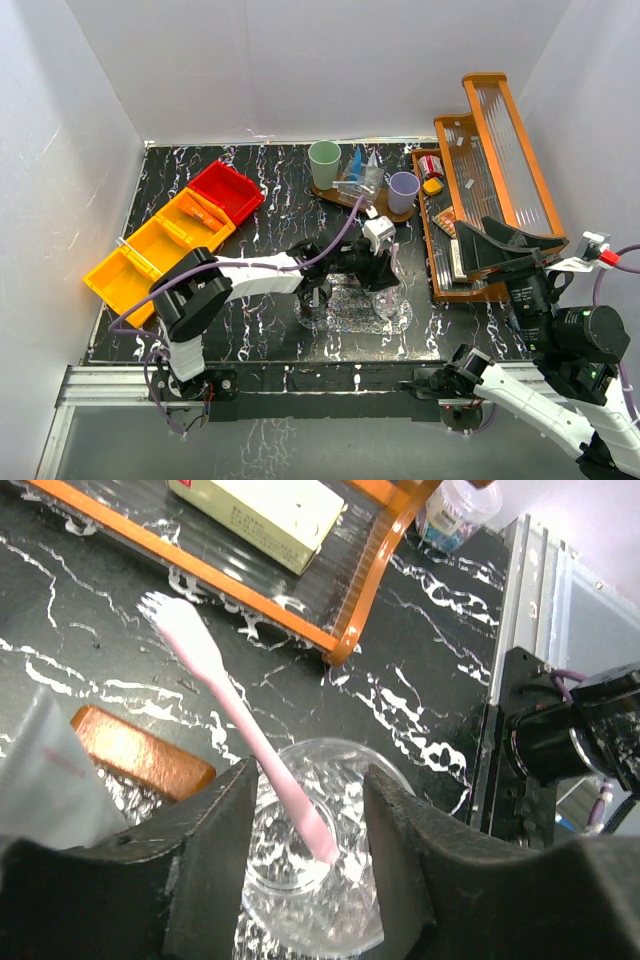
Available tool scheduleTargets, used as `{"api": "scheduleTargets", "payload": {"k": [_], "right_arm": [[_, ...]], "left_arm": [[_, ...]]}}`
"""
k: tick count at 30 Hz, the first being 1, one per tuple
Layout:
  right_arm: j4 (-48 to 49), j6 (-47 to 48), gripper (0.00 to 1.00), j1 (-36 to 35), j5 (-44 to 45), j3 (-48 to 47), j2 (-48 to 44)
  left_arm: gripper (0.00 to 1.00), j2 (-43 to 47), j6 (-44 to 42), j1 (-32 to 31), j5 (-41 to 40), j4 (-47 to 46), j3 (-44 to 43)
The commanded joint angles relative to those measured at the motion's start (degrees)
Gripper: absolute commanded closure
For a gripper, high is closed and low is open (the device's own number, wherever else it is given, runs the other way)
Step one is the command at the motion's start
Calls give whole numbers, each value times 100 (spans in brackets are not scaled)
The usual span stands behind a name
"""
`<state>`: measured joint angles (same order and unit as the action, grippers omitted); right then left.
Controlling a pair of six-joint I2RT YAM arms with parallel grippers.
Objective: Prepare toiletry sets of a toothbrush and toothpaste on the tray
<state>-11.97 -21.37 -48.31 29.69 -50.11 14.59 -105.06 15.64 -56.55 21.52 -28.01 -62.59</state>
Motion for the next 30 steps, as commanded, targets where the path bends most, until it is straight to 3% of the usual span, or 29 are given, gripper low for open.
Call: {"api": "scheduleTargets", "payload": {"k": [1, 6, 10, 16, 18, 23, 30], "right_arm": [[85, -13, 2, -10, 53, -47, 169], [63, 59, 2, -11, 28, -60, 410], [55, 126, 2, -10, -30, -138, 695], [-72, 197, 2, -11, -108, -553, 1396], [-218, 215, 2, -10, -45, -803, 1705], [-463, 469, 2, -11, 103, -1426, 2453], [-487, 937, 2, -11, 230, -2134, 3151]], "left_arm": [[50, 896, 135, 251, 183, 544, -149], [46, 1719, 259, 708, 630, 718, -80], [42, 2425, 382, 1435, 1016, 1043, -61], [32, 3533, -49, 2766, 883, 2412, -468], [24, 3836, -292, 3081, 229, 3014, -748], [10, 4453, -843, 3314, -2534, 3996, -1404], [5, 5528, -1380, 3326, -4227, 3650, -1347]]}}
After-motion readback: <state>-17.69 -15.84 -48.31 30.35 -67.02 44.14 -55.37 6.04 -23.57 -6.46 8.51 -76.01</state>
